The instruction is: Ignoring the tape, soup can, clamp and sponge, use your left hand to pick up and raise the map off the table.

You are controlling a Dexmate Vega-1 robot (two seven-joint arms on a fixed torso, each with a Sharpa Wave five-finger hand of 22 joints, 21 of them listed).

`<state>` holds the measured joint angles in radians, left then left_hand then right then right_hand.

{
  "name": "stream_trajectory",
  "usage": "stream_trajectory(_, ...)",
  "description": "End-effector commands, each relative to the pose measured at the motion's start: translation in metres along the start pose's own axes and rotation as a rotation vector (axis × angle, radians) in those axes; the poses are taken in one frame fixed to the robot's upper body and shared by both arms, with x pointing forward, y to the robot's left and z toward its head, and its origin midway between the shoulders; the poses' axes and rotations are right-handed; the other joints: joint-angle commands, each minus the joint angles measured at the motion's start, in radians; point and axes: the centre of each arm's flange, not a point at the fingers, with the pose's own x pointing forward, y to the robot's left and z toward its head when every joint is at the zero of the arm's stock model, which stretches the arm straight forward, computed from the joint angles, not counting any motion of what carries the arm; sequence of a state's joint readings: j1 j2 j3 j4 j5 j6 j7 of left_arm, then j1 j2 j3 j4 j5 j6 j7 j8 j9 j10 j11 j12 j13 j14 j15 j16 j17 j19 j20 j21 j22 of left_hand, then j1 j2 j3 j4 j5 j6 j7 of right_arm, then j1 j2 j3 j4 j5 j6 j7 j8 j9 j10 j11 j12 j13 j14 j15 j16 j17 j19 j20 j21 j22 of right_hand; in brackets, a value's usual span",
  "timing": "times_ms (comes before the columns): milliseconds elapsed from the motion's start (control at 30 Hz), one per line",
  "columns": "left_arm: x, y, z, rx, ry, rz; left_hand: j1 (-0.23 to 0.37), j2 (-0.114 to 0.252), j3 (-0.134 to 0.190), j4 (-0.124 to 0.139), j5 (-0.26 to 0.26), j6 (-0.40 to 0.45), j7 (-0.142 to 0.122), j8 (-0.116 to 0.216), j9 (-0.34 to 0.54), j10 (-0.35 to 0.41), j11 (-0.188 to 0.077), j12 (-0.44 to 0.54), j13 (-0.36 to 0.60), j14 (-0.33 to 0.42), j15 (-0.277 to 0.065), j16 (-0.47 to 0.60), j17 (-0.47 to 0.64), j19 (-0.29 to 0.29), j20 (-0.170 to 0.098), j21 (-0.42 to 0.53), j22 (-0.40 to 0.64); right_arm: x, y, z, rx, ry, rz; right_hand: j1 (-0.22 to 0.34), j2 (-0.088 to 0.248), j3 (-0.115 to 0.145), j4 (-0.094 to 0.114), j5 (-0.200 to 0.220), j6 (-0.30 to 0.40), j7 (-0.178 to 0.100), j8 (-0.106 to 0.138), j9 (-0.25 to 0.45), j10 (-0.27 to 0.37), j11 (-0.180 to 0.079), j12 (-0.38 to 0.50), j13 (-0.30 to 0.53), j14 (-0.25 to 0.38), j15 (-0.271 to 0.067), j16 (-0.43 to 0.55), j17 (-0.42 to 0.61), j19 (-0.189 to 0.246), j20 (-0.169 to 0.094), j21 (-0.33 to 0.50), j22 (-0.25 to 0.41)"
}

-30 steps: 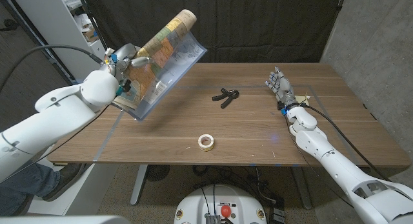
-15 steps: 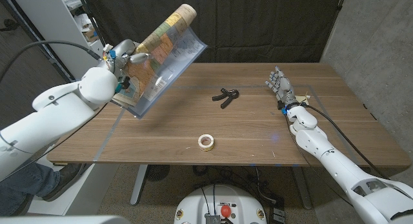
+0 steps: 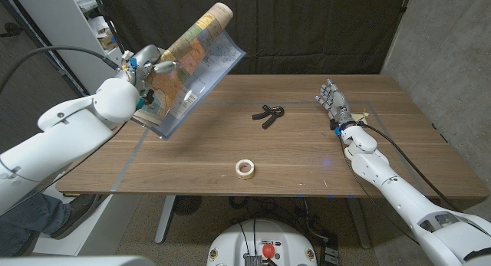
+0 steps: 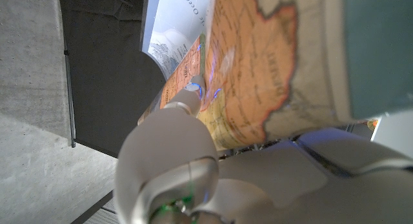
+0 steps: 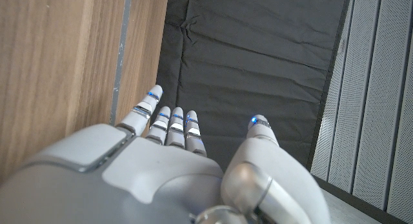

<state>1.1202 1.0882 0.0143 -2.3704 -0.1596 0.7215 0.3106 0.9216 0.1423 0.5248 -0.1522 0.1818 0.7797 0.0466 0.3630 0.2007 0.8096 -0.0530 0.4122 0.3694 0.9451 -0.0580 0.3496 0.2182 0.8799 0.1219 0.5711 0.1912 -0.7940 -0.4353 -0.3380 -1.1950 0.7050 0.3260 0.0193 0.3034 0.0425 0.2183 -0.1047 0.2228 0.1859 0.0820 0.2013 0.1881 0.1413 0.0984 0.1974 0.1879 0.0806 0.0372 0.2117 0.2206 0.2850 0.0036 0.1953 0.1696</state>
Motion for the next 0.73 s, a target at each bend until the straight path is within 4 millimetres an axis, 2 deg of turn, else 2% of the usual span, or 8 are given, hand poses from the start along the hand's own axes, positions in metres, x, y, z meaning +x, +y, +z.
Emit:
stream_trajectory(33,0.002,0.001,-0.003,-0.001,-0.009,-0.006,0.002,0.011,0.002,0.002,0.005,0.06,0.007,0.002,0.067,0.004,-0.001,-0.003,0.005,0.004,0.001,0.0,0.004,-0.004,-0.001,0.009,0.001,-0.003,0.003,0.002,-0.006,-0.003,-0.01,0.0,0.012,0.0,-0.003,-0.002,0.012,0.0,0.0,0.003,0.01,-0.001,0.003,0.003,0.008,0.004,0.007,0.004,0.006,0.0,0.003,0.003)
stream_trajectory(733,0.013,0.003,-0.005,0.002,-0.036,-0.023,0.002,0.011,0.0,0.001,0.005,0.064,0.006,0.002,0.069,0.008,-0.001,-0.005,0.01,0.006,0.002,0.0,0.004,-0.006,0.0,0.011,0.0,-0.008,0.011,0.007,-0.018,-0.016,-0.021,0.0,0.013,0.0,-0.003,-0.003,0.011,-0.001,-0.001,0.003,0.01,-0.003,0.002,0.003,0.009,0.005,0.006,0.004,0.005,0.002,0.002,0.003)
